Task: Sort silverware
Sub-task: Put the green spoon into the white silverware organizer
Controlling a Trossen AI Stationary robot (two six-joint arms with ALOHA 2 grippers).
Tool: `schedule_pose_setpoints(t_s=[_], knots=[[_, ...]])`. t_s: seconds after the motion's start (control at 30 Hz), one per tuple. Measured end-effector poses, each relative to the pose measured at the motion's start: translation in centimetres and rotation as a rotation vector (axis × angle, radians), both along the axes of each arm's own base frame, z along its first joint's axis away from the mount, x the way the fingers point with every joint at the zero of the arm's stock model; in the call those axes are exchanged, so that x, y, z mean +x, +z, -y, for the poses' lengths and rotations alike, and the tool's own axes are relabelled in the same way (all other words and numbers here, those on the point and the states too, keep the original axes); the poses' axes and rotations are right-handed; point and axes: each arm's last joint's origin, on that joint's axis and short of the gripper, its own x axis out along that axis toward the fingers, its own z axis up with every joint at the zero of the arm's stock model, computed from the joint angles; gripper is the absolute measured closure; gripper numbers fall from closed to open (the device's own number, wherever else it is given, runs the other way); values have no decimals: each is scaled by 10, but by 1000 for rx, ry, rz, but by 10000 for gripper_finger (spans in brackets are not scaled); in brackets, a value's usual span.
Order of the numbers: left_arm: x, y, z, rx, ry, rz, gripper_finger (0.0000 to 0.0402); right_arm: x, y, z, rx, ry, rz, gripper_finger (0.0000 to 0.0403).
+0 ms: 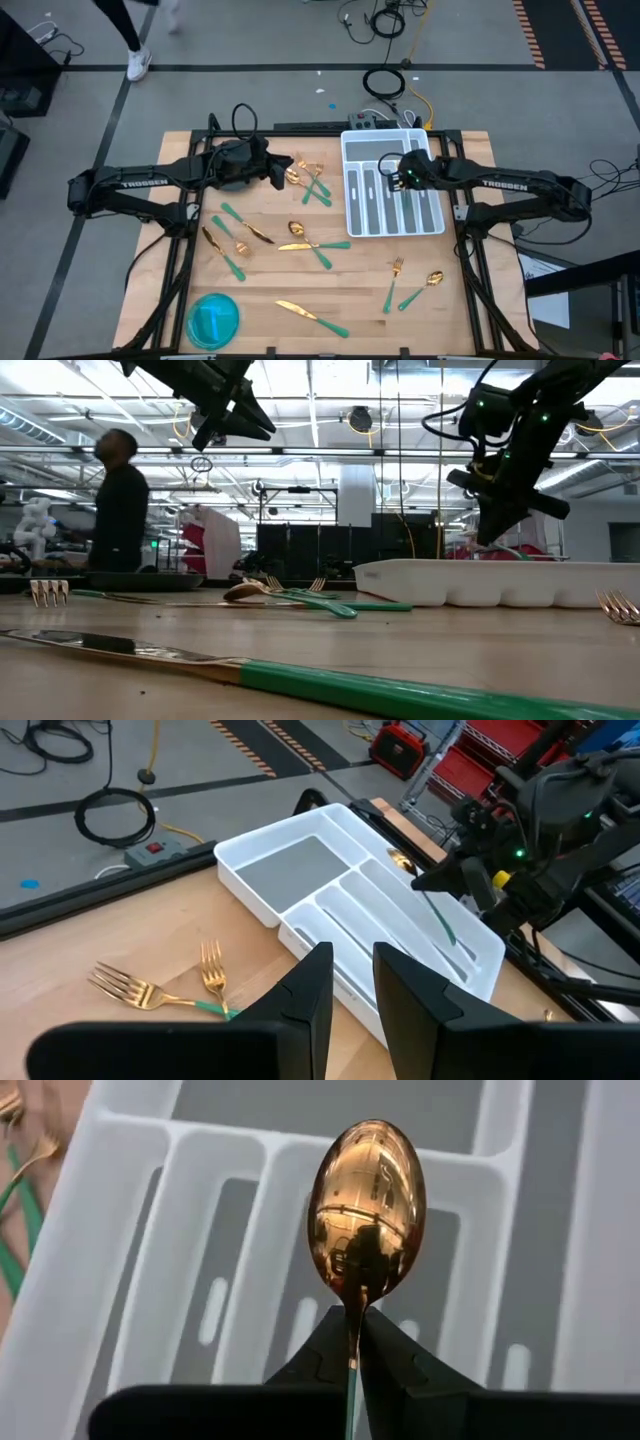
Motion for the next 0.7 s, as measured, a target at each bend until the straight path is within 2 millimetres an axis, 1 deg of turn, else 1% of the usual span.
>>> schedule_pose_setpoints(t_s=[0.1, 0.3, 0.57, 0.7], knots=[[0, 0, 0, 0, 0, 0, 320, -3, -4, 1, 13, -13, -31, 403], [0, 0, 0, -1, 1, 0, 320, -10, -19, 0, 44, -25, -68, 403], [0, 0, 0, 0, 3, -5, 320, -15, -41, -4, 90, -32, -30, 403], [0, 0, 0, 1, 3, -5, 320, -18, -46, -5, 94, -37, -46, 403]])
